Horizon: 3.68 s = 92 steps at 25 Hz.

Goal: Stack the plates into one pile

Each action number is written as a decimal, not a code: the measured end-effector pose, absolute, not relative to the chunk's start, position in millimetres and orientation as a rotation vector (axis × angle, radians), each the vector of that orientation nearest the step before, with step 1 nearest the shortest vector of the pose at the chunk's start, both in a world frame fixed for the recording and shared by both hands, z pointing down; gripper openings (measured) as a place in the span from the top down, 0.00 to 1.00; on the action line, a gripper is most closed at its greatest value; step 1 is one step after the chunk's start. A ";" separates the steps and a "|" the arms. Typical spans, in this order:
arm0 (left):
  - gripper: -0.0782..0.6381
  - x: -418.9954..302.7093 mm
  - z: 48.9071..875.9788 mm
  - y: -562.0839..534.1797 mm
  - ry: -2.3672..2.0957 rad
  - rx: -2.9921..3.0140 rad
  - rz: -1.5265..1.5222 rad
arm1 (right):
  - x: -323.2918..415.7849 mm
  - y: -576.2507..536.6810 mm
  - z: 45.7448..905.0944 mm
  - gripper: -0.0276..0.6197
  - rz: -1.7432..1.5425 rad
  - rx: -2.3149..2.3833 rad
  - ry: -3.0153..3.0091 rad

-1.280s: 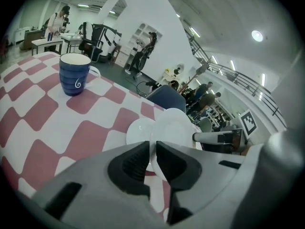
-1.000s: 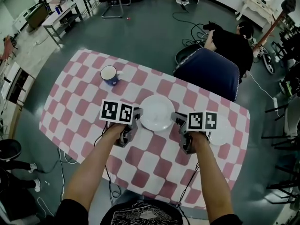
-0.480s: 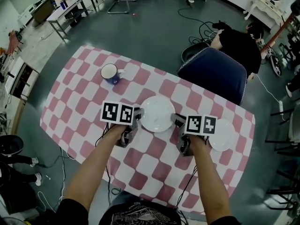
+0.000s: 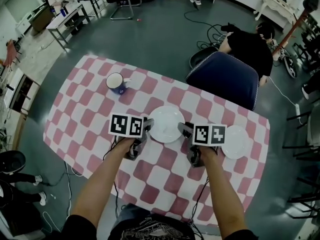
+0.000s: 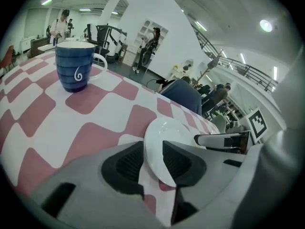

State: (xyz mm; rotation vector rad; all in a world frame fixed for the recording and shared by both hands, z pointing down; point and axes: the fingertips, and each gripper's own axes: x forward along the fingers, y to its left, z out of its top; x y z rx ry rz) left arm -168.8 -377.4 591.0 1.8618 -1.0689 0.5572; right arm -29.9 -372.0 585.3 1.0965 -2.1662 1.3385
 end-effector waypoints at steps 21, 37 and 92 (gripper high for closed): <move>0.58 -124.5 483.1 -361.9 -0.961 2.304 0.514 | 26.2 -326.4 471.3 0.66 0.979 1.610 -2.250; 0.56 -70.6 414.5 -321.1 -0.868 2.623 0.466 | 91.7 -235.2 390.9 0.61 0.697 2.016 -2.120; 0.55 173.8 589.3 -344.5 -0.626 2.096 0.699 | 307.1 -288.1 577.8 0.56 1.352 1.413 -2.075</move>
